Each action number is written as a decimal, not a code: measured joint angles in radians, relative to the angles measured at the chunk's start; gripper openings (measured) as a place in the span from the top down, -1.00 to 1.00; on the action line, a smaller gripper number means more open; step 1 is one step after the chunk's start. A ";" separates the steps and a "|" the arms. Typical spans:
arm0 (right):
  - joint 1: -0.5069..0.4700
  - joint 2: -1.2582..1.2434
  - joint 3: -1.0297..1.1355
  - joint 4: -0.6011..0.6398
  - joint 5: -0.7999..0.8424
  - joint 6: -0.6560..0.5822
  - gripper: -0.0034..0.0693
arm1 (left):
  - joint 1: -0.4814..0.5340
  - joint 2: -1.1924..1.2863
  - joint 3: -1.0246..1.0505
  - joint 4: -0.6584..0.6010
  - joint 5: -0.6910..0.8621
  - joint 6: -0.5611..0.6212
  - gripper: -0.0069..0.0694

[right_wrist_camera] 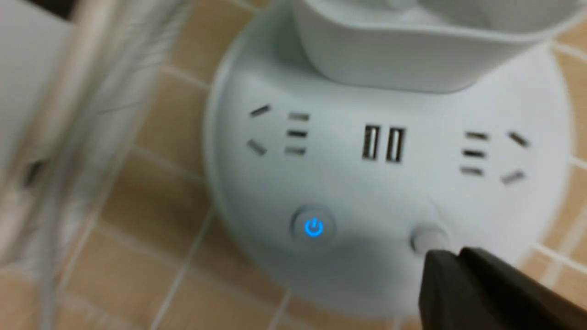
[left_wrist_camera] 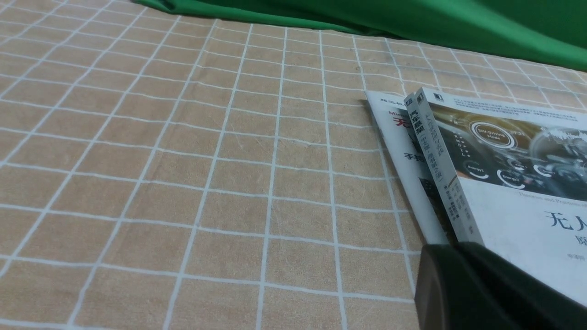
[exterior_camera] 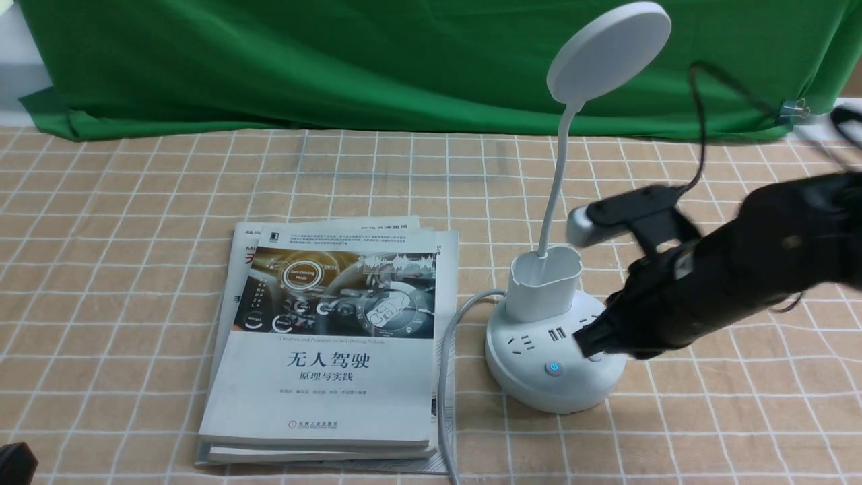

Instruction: Turn off the desk lamp on the light coffee tablecloth by hand.

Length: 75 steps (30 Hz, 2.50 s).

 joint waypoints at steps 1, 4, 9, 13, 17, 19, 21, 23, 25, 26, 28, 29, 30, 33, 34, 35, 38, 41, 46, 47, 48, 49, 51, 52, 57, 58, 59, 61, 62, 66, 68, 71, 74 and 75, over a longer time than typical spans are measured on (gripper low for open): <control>0.000 -0.035 0.000 -0.006 0.025 0.006 0.80 | 0.000 0.000 0.000 0.000 0.000 0.000 0.81; 0.000 -0.147 0.000 -0.016 0.114 0.020 0.80 | 0.000 0.000 0.000 0.000 0.000 0.000 0.81; 0.000 -0.301 0.040 -0.019 0.237 0.022 0.80 | 0.000 0.000 0.000 0.000 0.000 0.000 0.81; 0.000 -0.398 0.087 -0.021 0.322 0.054 0.78 | 0.000 0.000 0.000 0.000 0.000 0.000 0.81; 0.000 -0.485 0.095 -0.025 0.341 0.072 0.78 | 0.000 0.000 0.000 0.000 0.000 0.000 0.81; 0.000 -0.513 0.095 -0.034 0.304 0.075 0.78 | 0.000 0.000 0.000 0.000 0.000 0.000 0.81; 0.000 -0.551 0.095 -0.037 0.256 0.075 0.77 | 0.000 0.000 0.000 0.000 0.000 0.000 0.81; 0.000 -0.583 0.095 -0.037 0.209 0.076 0.76 | 0.000 0.000 0.000 0.000 0.000 0.000 0.81; 0.000 -0.611 0.096 -0.037 0.201 0.076 0.80 | 0.000 0.000 0.000 0.000 0.000 0.000 0.81; 0.000 -0.626 0.099 -0.039 0.196 0.075 0.82 | 0.000 0.000 0.000 0.000 0.000 0.000 0.81; -0.015 -0.668 0.123 -0.048 0.171 0.075 0.84 | 0.000 0.000 0.000 0.000 0.000 0.000 0.81; -0.031 -0.686 0.143 -0.047 0.156 0.075 0.84 | 0.000 0.000 0.000 0.000 0.000 0.000 0.81; -0.056 -0.730 0.177 -0.043 0.128 0.075 0.85 | 0.000 0.000 0.000 0.003 0.000 0.000 0.81; -0.164 -0.867 0.331 -0.042 0.034 0.074 0.85 | 0.000 0.000 0.000 0.008 0.000 0.000 0.81; -0.199 -0.925 0.397 -0.041 -0.013 0.074 0.85 | 0.000 0.000 0.000 0.013 0.000 0.000 0.81; -0.232 -0.987 0.467 -0.041 -0.071 0.070 0.85 | 0.000 0.000 0.000 0.013 0.000 0.000 0.81; -0.312 -1.173 0.665 -0.041 -0.252 0.058 0.85 | 0.000 0.000 0.000 0.015 0.000 0.000 0.81; -0.368 -1.317 0.827 -0.041 -0.396 0.054 0.84 | 0.000 0.000 0.000 0.016 0.000 0.000 0.81; -0.417 -1.487 0.995 -0.041 -0.524 0.047 0.84 | 0.000 0.000 0.000 0.016 0.000 0.000 0.81; -0.421 -1.511 1.004 -0.041 -0.533 0.038 0.84 | 0.000 0.000 0.000 0.016 0.000 0.000 0.81; -0.422 -1.516 1.004 -0.041 -0.533 0.033 0.84 | 0.000 0.000 0.000 0.016 0.000 0.000 0.81; -0.425 -1.525 1.004 -0.041 -0.531 0.026 0.84 | 0.000 0.000 0.000 0.016 0.000 0.000 0.81; -0.428 -1.533 1.004 -0.041 -0.518 0.019 0.83 | 0.000 0.000 0.000 0.016 0.000 0.000 0.81; -0.428 -1.535 1.004 -0.041 -0.511 0.018 0.84 | 0.000 0.000 0.000 0.016 0.000 0.000 0.81; -0.428 -1.580 1.004 -0.041 -0.431 0.017 0.84 | 0.000 0.000 0.000 0.016 0.000 0.000 0.81; -0.429 -1.597 1.004 -0.041 -0.411 0.017 0.84 | 0.000 0.000 0.000 0.016 0.000 0.000 0.81; -0.429 -1.601 1.004 -0.041 -0.408 0.017 0.84 | 0.000 0.000 0.000 0.016 -0.001 0.000 0.81; -0.429 -1.604 1.004 -0.041 -0.398 0.017 0.84 | 0.000 0.000 0.000 0.016 0.001 0.000 0.81; -0.429 -1.604 1.004 -0.041 -0.397 0.017 0.84 | 0.000 0.000 0.000 0.016 -0.001 0.000 0.81; -0.429 -1.604 1.004 -0.041 -0.392 0.017 0.82 | 0.000 0.000 0.000 0.018 -0.001 0.000 0.81; -0.429 -1.604 1.004 -0.041 -0.390 0.017 0.81 | 0.000 0.000 0.000 0.018 -0.001 0.000 0.81; -0.429 -1.604 1.004 -0.041 -0.390 0.019 0.79 | 0.000 0.000 0.000 0.018 -0.001 0.000 0.81; -0.429 -1.604 1.004 -0.041 -0.390 0.021 0.77 | 0.000 0.000 0.000 0.018 -0.001 0.000 0.81; -0.429 -1.604 1.004 -0.041 -0.390 0.021 0.76 | 0.000 0.000 0.000 0.018 -0.001 0.000 0.81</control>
